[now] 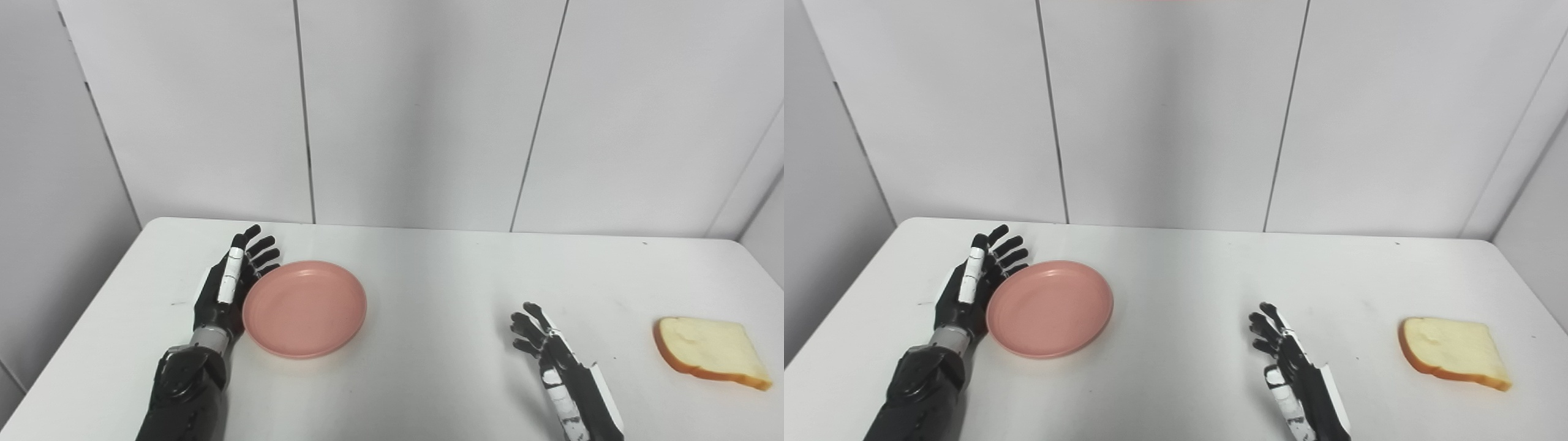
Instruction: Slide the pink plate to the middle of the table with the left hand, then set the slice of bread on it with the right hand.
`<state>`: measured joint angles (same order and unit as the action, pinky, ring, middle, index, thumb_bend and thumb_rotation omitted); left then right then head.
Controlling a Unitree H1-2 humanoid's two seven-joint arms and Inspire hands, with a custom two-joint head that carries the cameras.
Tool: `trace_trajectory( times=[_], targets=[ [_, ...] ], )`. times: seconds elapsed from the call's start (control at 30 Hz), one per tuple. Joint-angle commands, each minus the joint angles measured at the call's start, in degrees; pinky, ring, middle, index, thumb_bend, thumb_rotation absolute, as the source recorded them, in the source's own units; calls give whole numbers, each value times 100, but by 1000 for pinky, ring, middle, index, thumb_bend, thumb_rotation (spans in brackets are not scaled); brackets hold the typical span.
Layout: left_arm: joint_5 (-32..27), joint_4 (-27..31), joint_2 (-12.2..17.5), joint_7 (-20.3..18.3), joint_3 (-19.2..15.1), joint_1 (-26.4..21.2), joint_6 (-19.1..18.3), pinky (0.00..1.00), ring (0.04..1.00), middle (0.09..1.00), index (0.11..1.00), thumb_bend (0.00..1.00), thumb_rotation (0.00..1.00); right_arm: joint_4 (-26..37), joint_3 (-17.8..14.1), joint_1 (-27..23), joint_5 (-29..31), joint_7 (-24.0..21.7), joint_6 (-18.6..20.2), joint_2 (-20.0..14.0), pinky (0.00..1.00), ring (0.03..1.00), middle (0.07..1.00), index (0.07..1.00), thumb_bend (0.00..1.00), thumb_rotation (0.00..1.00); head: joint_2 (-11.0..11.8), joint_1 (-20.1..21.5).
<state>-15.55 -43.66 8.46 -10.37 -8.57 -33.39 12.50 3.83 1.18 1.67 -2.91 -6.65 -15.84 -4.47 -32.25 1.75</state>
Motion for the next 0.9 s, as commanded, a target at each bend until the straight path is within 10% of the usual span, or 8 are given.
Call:
trace_trajectory(
  times=[0.0,0.87],
  targets=[
    [79,36,-60,-65,74,-10,-100,714,778,815,846,875,810,-266,160,370,-13,92,99,234,829,860,871,918,788,1000,-22,22],
    [398,1016,-885,333,448,350,-1097,763,801,823,838,852,864,-226,412,284,-556,368,239,560,831,868,887,929,795,1000,-65,970]
  ],
)
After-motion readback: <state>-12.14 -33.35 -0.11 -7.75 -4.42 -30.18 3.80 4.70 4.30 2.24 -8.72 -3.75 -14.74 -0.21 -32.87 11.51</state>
